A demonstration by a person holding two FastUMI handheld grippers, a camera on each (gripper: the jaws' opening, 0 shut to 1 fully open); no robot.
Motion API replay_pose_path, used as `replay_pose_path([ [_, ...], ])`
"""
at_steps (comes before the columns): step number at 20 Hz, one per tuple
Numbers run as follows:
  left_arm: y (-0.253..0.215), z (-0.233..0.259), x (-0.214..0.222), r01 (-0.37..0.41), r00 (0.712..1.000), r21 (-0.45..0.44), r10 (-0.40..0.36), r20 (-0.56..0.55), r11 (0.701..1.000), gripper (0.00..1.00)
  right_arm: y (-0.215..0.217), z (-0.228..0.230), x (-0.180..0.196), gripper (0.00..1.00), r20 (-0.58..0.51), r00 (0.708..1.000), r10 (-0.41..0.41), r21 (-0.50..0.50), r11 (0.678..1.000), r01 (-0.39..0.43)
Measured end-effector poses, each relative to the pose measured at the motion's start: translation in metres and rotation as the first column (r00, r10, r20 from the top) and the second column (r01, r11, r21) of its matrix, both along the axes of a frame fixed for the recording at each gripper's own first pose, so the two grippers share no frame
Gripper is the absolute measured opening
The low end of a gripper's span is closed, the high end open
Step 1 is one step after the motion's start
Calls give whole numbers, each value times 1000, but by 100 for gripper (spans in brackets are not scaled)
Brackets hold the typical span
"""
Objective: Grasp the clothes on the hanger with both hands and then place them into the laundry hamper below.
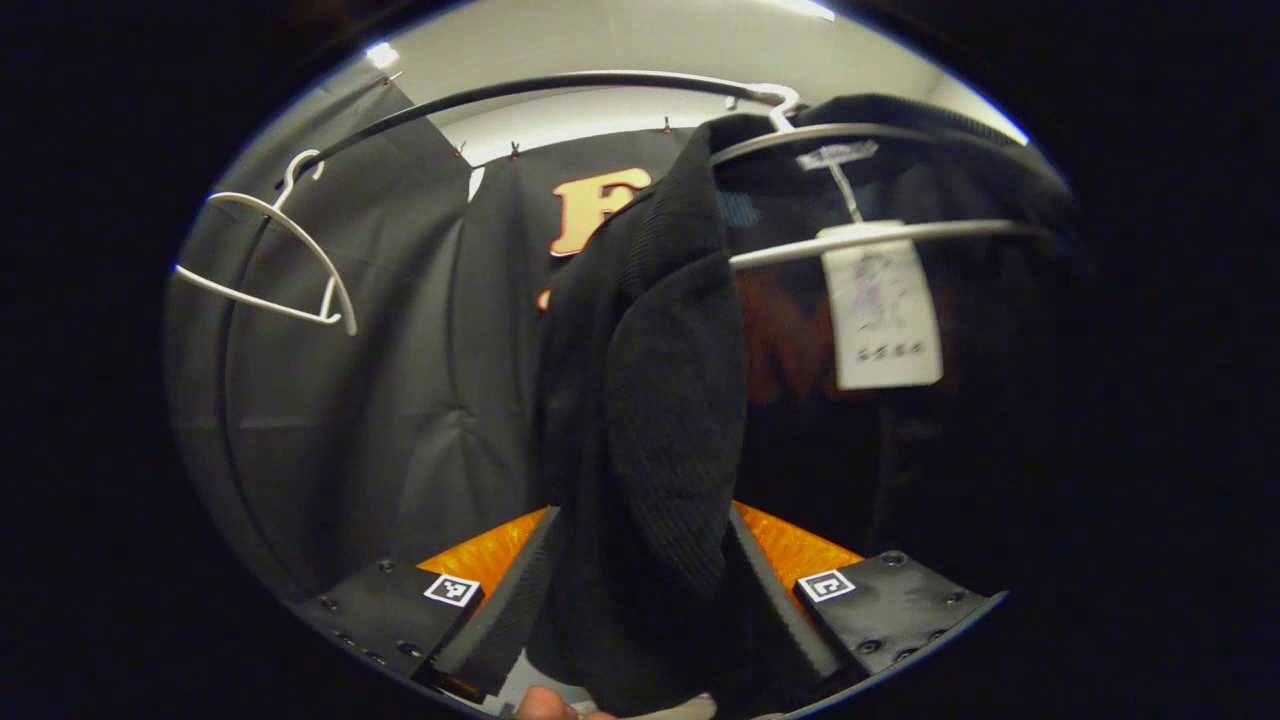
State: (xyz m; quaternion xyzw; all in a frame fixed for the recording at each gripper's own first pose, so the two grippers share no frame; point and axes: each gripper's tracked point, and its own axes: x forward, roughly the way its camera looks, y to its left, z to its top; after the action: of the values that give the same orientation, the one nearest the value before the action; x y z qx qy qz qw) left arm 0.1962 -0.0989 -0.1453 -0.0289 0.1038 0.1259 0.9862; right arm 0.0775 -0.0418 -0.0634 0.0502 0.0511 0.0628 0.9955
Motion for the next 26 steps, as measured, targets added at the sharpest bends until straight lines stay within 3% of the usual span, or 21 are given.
replay_pose_path([
  [4, 37, -13, 2, -12, 1000, -18, 12, -18, 1000, 99, -10, 2, 0, 6, 2, 999, -33, -17, 999, 33],
  [8, 32, 1, 0, 174, 985, -64, -174, 0, 983, 53, -19, 3, 1, 6, 17, 998, -60, -61, 996, 61],
  [11, 37, 19, -17, 232, 973, -70, -231, 19, 970, 18, -20, 9, -1, 6, 56, 995, -77, -99, 992, 82],
  [12, 38, 25, -23, 249, 968, -77, -248, 28, 965, 15, -17, 11, -1, 6, 61, 995, -80, -108, 990, 86],
  [17, 55, 62, -37, 238, 970, -54, -234, 69, 970, 18, 2, 16, -4, 6, 74, 994, -76, -99, 992, 83],
  [20, 60, 94, -36, 245, 963, -106, -230, 141, 964, 15, -6, 37, -7, 5, 136, 986, -97, -110, 988, 113],
  [24, 83, 131, -32, 192, 952, -36, -177, 249, 981, 18, -31, 70, -8, 5, 199, 969, -144, -116, 979, 169],
  [25, 80, 133, -30, 213, 949, -44, -196, 245, 976, 12, -40, 82, -6, 5, 221, 962, -158, -129, 973, 190],
  [26, 73, 135, -28, 237, 946, -59, -216, 242, 970, 15, -49, 94, -6, 5, 238, 956, -170, -143, 968, 208],
])
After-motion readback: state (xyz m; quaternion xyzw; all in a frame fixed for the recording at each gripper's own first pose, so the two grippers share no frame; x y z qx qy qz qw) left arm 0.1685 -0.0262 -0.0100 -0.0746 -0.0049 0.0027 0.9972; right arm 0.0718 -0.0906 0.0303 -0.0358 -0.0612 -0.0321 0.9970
